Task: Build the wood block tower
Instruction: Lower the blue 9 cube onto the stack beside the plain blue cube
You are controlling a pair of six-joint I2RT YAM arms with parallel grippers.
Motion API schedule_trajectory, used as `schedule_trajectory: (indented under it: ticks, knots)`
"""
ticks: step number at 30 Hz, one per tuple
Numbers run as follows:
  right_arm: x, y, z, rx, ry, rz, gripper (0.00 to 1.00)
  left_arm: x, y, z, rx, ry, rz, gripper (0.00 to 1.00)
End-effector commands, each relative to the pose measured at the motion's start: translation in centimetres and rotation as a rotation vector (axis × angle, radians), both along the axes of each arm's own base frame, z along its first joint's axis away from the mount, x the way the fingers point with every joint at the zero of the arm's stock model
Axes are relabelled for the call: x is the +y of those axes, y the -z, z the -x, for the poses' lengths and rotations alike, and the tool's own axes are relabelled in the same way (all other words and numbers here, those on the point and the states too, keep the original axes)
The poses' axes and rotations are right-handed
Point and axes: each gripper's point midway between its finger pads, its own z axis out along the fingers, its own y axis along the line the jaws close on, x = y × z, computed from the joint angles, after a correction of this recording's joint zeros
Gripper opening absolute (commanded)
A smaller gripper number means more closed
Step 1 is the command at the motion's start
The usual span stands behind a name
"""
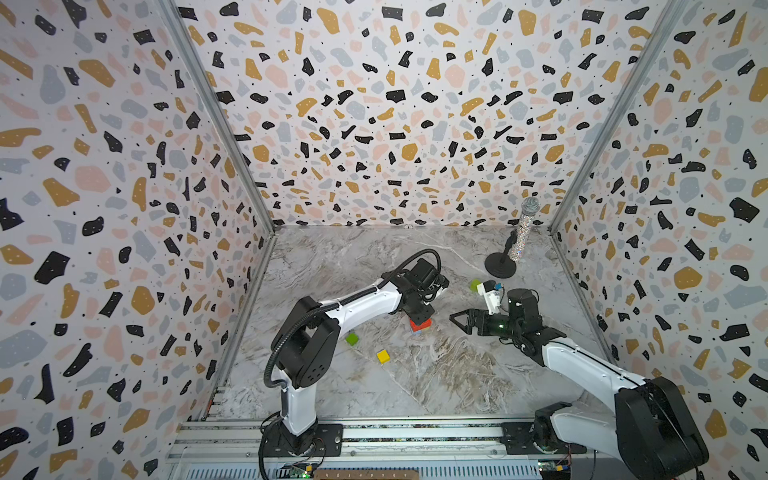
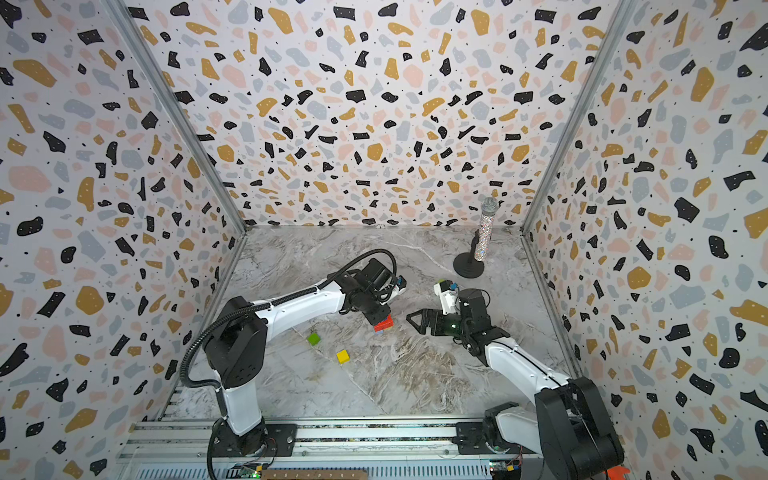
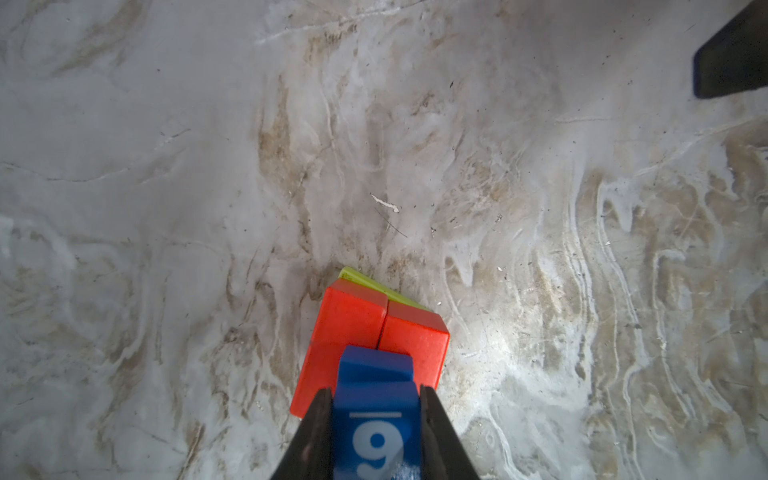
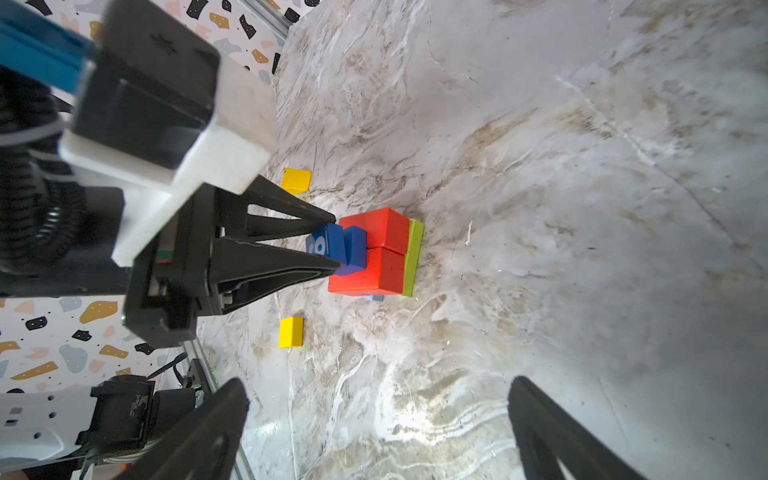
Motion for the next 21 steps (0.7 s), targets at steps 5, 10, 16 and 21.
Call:
schedule_trajectory:
  ticks: [5,10,16,21]
  knots:
    - [-0.01,0.03,0.07,-0.004,-0.004,-0.011,0.99,-0.69,-0.44,-0.83,-0.023,0.005,0.02,0.23]
    - [0.0,0.07,0.11,-0.003,-0.006,-0.012,0.99,-0.59,-0.34,-0.89,-0.026,0.003,0.014,0.25]
    - [-0.01,0.01,0.14,-0.007,-0.006,-0.012,0.99,-0.46,-0.26,-1.08,-0.033,-0.001,0.004,0.33]
    - [0.0,0.03,0.17,-0.007,-0.009,-0.014,0.99,-0.29,-0.68,-1.28,-0.049,-0.009,0.001,0.48]
